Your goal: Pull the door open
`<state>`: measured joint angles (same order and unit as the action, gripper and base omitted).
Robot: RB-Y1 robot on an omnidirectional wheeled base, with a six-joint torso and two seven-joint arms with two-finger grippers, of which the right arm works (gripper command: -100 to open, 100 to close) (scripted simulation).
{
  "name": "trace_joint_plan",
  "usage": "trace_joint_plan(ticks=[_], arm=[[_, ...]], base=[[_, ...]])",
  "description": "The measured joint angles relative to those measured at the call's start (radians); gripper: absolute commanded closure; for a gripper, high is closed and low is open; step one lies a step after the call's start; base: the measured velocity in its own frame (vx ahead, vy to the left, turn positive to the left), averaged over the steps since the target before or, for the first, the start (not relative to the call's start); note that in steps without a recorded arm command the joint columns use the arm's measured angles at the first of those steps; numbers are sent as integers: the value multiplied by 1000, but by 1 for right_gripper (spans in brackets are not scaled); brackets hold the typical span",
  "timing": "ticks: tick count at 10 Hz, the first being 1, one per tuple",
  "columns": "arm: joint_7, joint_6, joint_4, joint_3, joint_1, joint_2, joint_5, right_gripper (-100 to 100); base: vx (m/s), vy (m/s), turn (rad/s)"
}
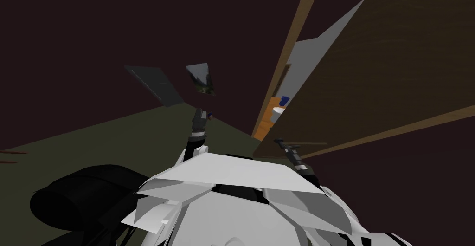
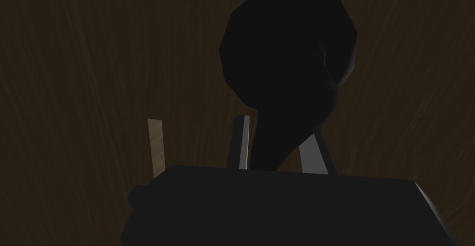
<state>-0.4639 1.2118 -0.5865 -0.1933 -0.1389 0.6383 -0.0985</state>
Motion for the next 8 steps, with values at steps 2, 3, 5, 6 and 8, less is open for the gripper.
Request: trace_joint_plan(ticks=[2,3,5,6,8], arm=[[-2,13,-5,-4,-14,5,-1,100],[-4,25,0,-6,-20,7,-2,100],[-5,35,5,-8,-23,9,-2,100],[-1,29,21,-4,-3,-1,0,100],[8,-2,23,2,26,-14,4,100]], base=[[-194,-104,172],[-213,-69,141],[-133,-36,94],[-220,-88,172],[-189,-79,134]])
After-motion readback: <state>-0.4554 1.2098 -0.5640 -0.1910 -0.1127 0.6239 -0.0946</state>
